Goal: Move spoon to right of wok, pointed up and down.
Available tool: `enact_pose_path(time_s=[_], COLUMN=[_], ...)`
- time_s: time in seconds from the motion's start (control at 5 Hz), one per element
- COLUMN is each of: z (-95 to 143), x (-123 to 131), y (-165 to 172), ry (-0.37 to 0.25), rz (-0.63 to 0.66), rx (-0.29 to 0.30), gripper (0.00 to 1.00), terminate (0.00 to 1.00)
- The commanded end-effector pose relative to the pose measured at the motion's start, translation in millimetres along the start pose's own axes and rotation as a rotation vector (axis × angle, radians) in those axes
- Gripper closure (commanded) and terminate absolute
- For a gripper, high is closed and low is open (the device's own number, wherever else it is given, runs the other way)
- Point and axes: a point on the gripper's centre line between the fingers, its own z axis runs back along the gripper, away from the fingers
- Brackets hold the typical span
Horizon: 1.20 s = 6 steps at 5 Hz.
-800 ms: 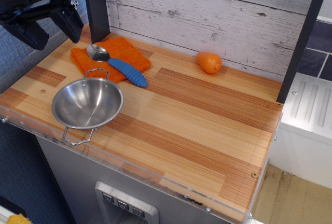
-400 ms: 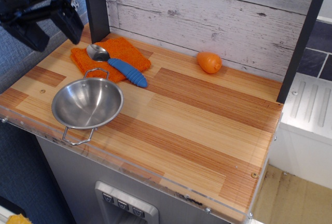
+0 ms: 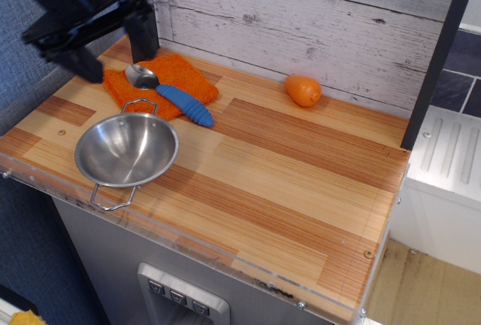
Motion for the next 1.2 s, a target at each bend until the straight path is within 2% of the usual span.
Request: enact_pose_path(time_s=[0.0, 0.4, 1.0], z=[-16, -42, -77], x=[22, 33, 31], y=[-29, -39, -29], ry=[-0.11, -0.156, -0.14], rz=[0.156, 0.336, 0.421], rx=[0.031, 0.052, 0.125], gripper=[0.0, 0.0, 0.0], terminate=[0.0, 0.0, 0.0])
